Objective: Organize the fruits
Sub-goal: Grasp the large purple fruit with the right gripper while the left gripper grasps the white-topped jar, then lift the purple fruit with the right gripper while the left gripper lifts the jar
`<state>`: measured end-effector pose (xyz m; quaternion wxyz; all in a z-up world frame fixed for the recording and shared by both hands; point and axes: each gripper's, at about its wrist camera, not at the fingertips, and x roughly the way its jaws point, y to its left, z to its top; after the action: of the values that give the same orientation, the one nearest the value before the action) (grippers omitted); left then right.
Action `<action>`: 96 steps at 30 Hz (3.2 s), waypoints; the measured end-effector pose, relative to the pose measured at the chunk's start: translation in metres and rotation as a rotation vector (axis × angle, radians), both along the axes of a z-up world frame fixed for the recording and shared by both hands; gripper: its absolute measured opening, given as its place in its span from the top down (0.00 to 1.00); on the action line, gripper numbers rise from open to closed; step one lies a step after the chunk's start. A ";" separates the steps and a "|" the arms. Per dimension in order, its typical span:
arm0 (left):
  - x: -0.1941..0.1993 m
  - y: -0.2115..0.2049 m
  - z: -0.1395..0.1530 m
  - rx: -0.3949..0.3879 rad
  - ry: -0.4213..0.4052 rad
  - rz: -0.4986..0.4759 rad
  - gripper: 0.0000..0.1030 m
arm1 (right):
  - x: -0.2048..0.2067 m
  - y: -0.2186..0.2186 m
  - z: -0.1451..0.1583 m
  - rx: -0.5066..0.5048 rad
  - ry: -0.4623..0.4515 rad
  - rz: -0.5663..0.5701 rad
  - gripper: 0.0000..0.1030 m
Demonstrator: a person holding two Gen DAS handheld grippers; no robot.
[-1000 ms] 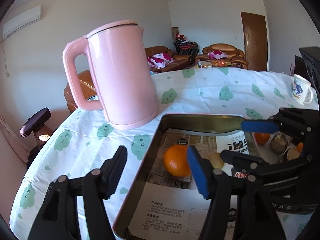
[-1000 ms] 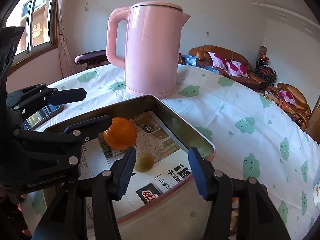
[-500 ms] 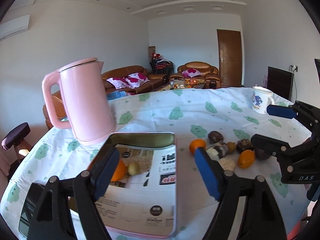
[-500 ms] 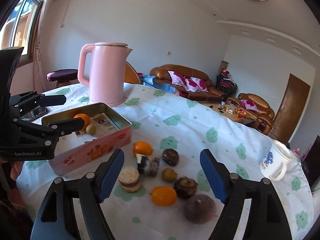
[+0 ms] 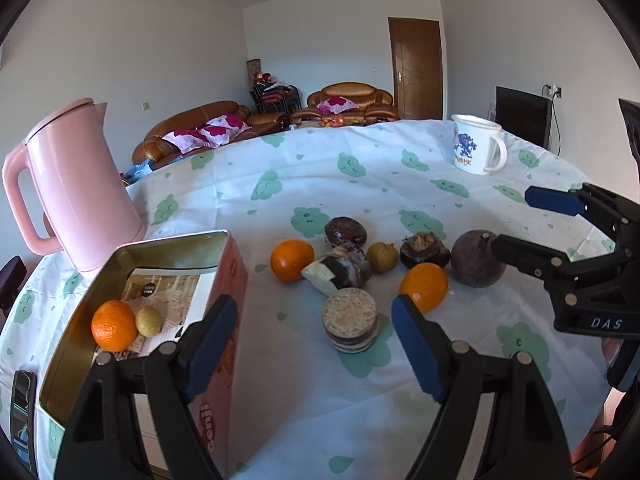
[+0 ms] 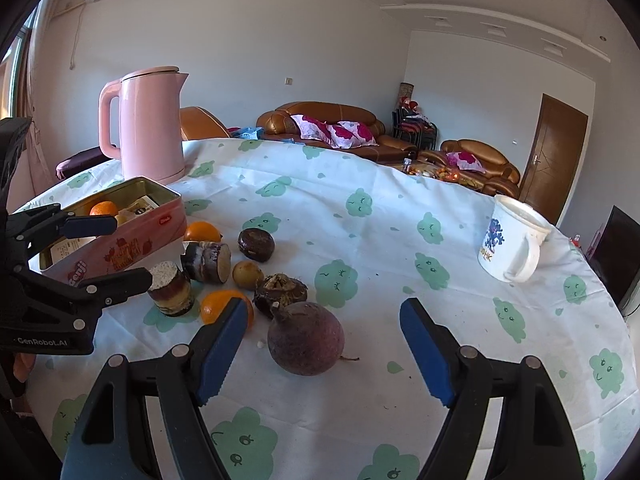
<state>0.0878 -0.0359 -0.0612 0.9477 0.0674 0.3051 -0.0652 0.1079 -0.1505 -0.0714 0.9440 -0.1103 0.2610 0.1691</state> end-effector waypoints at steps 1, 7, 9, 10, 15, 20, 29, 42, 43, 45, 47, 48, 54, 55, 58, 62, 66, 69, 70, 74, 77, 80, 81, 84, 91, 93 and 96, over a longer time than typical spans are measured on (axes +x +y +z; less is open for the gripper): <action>0.003 -0.001 -0.001 0.002 0.012 -0.004 0.20 | 0.002 0.000 -0.002 0.003 0.014 0.003 0.23; 0.017 -0.006 -0.012 -0.008 0.100 -0.040 0.28 | 0.014 0.004 -0.009 -0.009 0.082 0.011 0.23; 0.021 -0.006 -0.014 -0.016 0.120 -0.039 0.35 | 0.020 0.005 -0.013 -0.013 0.119 0.017 0.23; 0.023 -0.006 -0.015 -0.019 0.132 -0.043 0.40 | 0.022 0.005 -0.015 -0.012 0.133 0.020 0.23; 0.032 -0.009 -0.022 -0.031 0.187 -0.071 0.48 | 0.036 0.002 -0.024 0.004 0.223 0.010 0.36; 0.030 -0.013 -0.023 -0.028 0.190 -0.096 0.63 | 0.034 0.007 -0.025 -0.006 0.233 0.048 0.49; 0.026 -0.009 -0.017 -0.043 0.150 -0.099 0.64 | 0.026 0.008 -0.019 -0.006 0.183 0.055 0.49; 0.013 -0.005 -0.006 -0.042 0.058 -0.093 0.64 | 0.015 0.002 -0.008 0.042 0.109 0.071 0.49; 0.013 -0.005 -0.005 -0.043 0.052 -0.091 0.64 | 0.014 0.002 -0.008 0.046 0.103 0.073 0.49; 0.011 -0.004 -0.004 -0.045 0.040 -0.082 0.64 | 0.012 0.001 -0.006 0.053 0.091 0.075 0.49; 0.009 -0.003 -0.002 -0.050 0.028 -0.079 0.64 | 0.011 0.000 -0.005 0.062 0.080 0.081 0.49; 0.008 -0.002 -0.002 -0.050 0.022 -0.076 0.64 | 0.010 0.000 -0.004 0.065 0.074 0.083 0.49; 0.004 0.001 0.002 -0.059 -0.010 -0.061 0.64 | 0.007 -0.004 -0.001 0.087 0.050 0.086 0.49; 0.003 0.001 0.002 -0.060 -0.014 -0.059 0.64 | 0.007 -0.004 -0.001 0.089 0.047 0.087 0.49; 0.001 0.002 0.003 -0.062 -0.026 -0.055 0.64 | 0.004 -0.005 0.001 0.095 0.032 0.091 0.49; -0.003 0.004 0.005 -0.065 -0.049 -0.045 0.64 | 0.002 -0.007 0.002 0.104 0.018 0.094 0.49; -0.005 0.005 0.007 -0.066 -0.071 -0.033 0.64 | -0.001 -0.008 0.003 0.112 0.003 0.097 0.49; -0.007 0.006 0.009 -0.066 -0.085 -0.025 0.64 | -0.003 -0.009 0.004 0.117 -0.009 0.099 0.49; -0.008 0.006 0.009 -0.066 -0.090 -0.023 0.64 | -0.004 -0.010 0.004 0.120 -0.013 0.100 0.49; -0.010 0.007 0.011 -0.064 -0.106 -0.017 0.64 | -0.006 -0.011 0.006 0.129 -0.027 0.102 0.49; -0.012 0.007 0.011 -0.062 -0.117 -0.013 0.64 | -0.007 -0.012 0.007 0.133 -0.038 0.102 0.49; -0.013 0.007 0.012 -0.061 -0.128 -0.009 0.64 | -0.010 -0.013 0.008 0.138 -0.050 0.103 0.49; -0.014 0.007 0.012 -0.061 -0.131 -0.008 0.64 | -0.011 -0.013 0.008 0.140 -0.054 0.104 0.49; -0.015 0.007 0.013 -0.062 -0.137 -0.005 0.64 | -0.013 -0.014 0.009 0.144 -0.064 0.105 0.49; -0.019 0.008 0.015 -0.067 -0.155 0.004 0.64 | -0.017 -0.017 0.011 0.154 -0.088 0.105 0.49; -0.019 0.009 0.015 -0.068 -0.162 0.005 0.64 | -0.018 -0.017 0.012 0.156 -0.094 0.105 0.49; -0.021 0.009 0.016 -0.069 -0.170 0.006 0.64 | -0.019 -0.018 0.012 0.158 -0.102 0.106 0.49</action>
<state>0.0667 -0.0270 -0.0455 0.9721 0.0393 0.2213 -0.0668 0.0885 -0.1683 -0.0594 0.9515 -0.0579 0.1920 0.2332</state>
